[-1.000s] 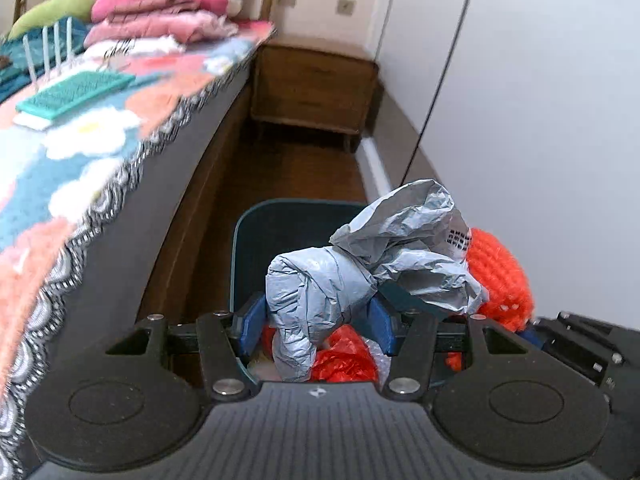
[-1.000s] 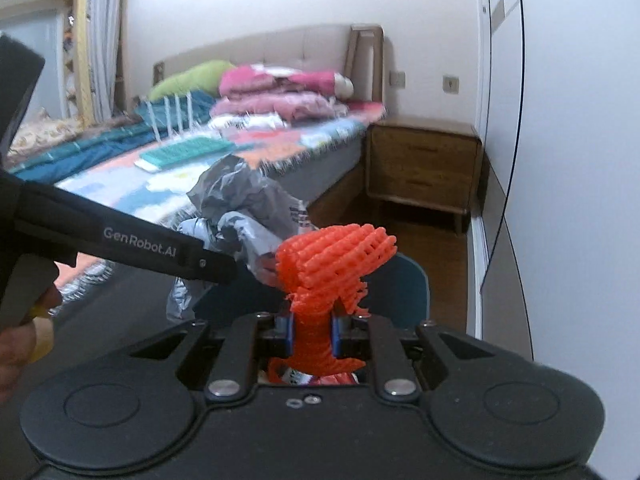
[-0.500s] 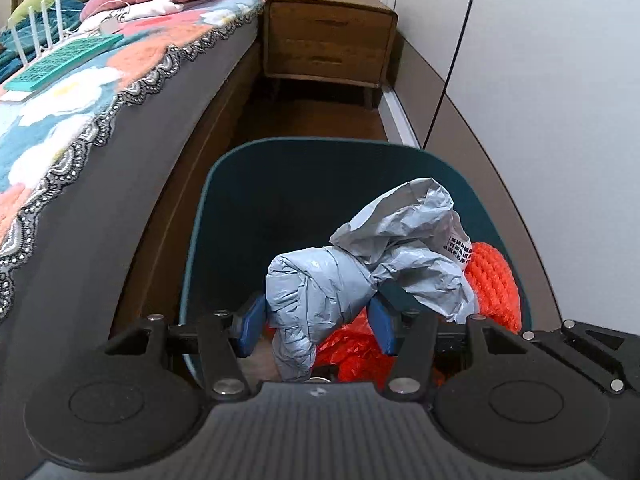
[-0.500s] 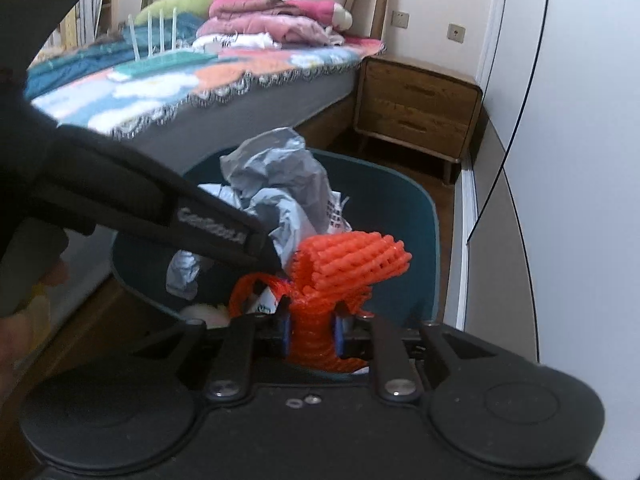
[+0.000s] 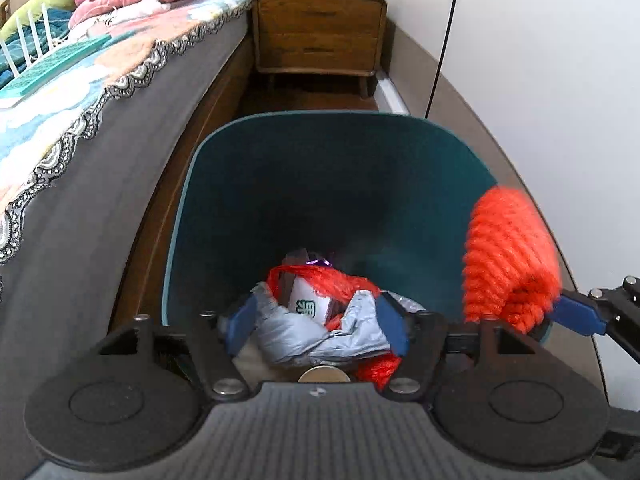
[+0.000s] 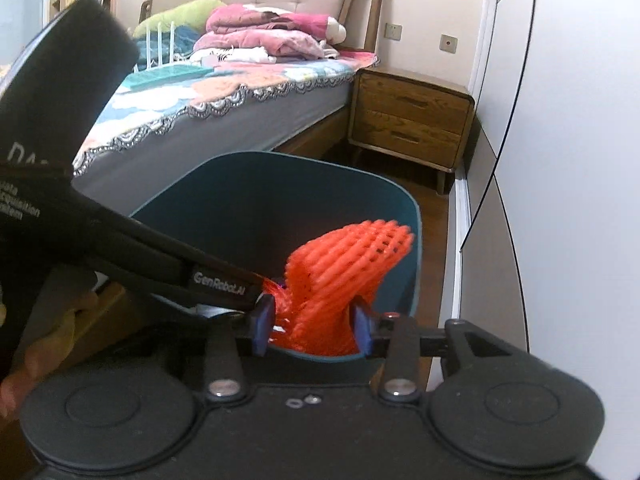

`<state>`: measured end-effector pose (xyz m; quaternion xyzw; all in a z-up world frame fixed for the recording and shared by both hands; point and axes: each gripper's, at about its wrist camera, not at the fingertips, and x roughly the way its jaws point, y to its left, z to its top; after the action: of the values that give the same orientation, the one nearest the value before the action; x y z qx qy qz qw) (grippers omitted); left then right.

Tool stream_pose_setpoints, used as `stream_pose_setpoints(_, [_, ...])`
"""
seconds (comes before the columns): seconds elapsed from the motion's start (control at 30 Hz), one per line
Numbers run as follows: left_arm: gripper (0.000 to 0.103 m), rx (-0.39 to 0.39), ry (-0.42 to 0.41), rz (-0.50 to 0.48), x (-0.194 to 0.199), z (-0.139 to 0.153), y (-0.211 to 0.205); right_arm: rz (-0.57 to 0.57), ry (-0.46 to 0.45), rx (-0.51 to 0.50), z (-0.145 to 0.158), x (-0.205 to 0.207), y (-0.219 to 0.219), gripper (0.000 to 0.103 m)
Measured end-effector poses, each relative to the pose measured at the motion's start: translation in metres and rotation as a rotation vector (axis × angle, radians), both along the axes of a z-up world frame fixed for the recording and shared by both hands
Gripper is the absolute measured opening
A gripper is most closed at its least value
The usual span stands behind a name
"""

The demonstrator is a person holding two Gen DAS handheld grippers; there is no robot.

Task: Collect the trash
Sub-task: 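Open both tools to drop the cloth and net into the wastebasket, then move both open tools back down to the purple snack bag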

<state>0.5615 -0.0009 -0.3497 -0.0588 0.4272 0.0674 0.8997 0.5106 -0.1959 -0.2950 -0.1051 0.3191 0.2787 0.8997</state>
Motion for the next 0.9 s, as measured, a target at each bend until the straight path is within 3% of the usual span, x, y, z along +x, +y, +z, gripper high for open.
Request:
stream_pose_setpoints(0.1, [0.070, -0.018, -0.036, -0.012, -0.009, 0.003, 0.002, 0.007, 0.005, 0.053, 0.004, -0.004, -0.014, 0.051])
stream_pose_setpoints(0.17, [0.071, -0.019, -0.055, -0.030, -0.015, 0.004, 0.004, 0.013, -0.002, 0.066, 0.004, -0.004, -0.022, 0.069])
stream_pose_setpoints(0.27, [0.077, -0.005, -0.098, -0.036, -0.028, 0.011, 0.005, 0.006, -0.008, 0.107, 0.009, -0.008, -0.038, 0.071])
stream_pose_setpoints(0.4, [0.078, -0.063, -0.194, -0.042, -0.059, 0.020, 0.013, 0.016, 0.002, 0.267, 0.013, -0.030, -0.068, 0.077])
stream_pose_setpoints(0.5, [0.082, -0.088, -0.256, -0.056, -0.084, 0.022, 0.015, 0.022, 0.003, 0.284, 0.002, -0.047, -0.081, 0.085])
stream_pose_setpoints(0.63, [0.082, -0.089, -0.284, -0.053, -0.114, 0.009, 0.017, 0.039, 0.051, 0.219, -0.034, -0.063, -0.086, 0.085])
stream_pose_setpoints(0.9, [0.083, -0.112, -0.186, 0.006, -0.141, -0.050, 0.035, 0.031, 0.332, 0.094, -0.159, -0.058, -0.077, 0.091])
